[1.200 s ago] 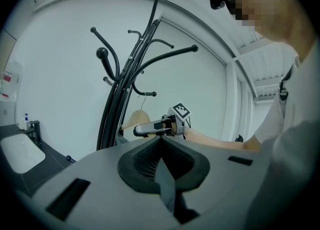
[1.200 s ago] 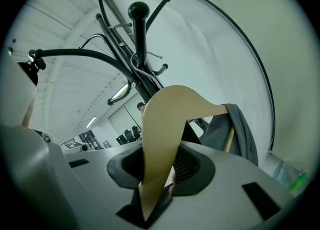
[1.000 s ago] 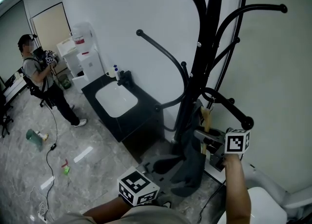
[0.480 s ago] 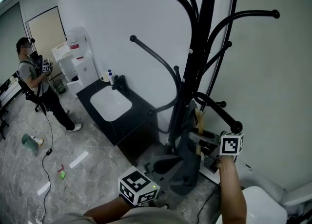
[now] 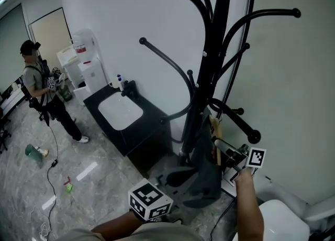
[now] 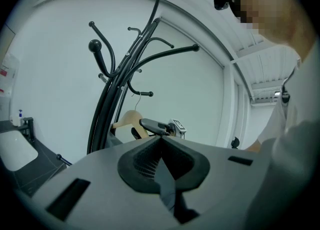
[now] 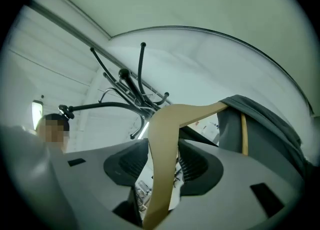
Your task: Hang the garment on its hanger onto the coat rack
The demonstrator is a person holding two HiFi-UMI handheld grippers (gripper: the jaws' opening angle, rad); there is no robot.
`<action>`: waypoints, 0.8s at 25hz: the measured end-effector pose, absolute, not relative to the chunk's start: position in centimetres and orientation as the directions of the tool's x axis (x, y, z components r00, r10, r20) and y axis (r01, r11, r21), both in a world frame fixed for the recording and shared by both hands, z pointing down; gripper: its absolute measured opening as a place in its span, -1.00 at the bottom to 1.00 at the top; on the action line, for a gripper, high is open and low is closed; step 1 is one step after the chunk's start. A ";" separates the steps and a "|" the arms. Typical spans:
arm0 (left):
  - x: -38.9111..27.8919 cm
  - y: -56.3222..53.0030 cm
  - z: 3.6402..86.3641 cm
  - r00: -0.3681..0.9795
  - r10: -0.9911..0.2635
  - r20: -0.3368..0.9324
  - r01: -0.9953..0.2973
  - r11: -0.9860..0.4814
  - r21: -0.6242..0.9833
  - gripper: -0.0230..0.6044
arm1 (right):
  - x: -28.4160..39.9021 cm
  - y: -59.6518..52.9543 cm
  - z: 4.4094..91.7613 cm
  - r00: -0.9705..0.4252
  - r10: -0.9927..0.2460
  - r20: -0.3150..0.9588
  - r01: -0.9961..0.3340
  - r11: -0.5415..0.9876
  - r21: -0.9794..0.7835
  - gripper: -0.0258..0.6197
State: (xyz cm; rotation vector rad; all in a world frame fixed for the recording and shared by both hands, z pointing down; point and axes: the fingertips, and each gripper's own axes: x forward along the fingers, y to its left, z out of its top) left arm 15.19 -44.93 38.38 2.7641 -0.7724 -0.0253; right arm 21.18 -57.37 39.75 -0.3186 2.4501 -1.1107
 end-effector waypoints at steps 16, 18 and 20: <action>16.7 -45.5 38.6 0.865 -0.496 0.082 -0.499 -0.829 0.250 -0.91 | 23.8 -53.8 37.6 -0.788 -0.608 -0.096 -0.412 0.638 -0.651 -0.76; 16.9 -45.3 38.4 0.865 -0.495 0.087 -0.500 -0.832 0.241 -0.91 | 23.5 -52.2 37.1 -0.758 -0.651 -0.033 -0.518 0.633 -0.575 -0.83; 17.0 -45.2 38.2 0.866 -0.493 0.087 -0.499 -0.835 0.231 -0.91 | 23.1 -51.0 37.0 -0.721 -0.693 0.021 -0.614 0.625 -0.482 -0.87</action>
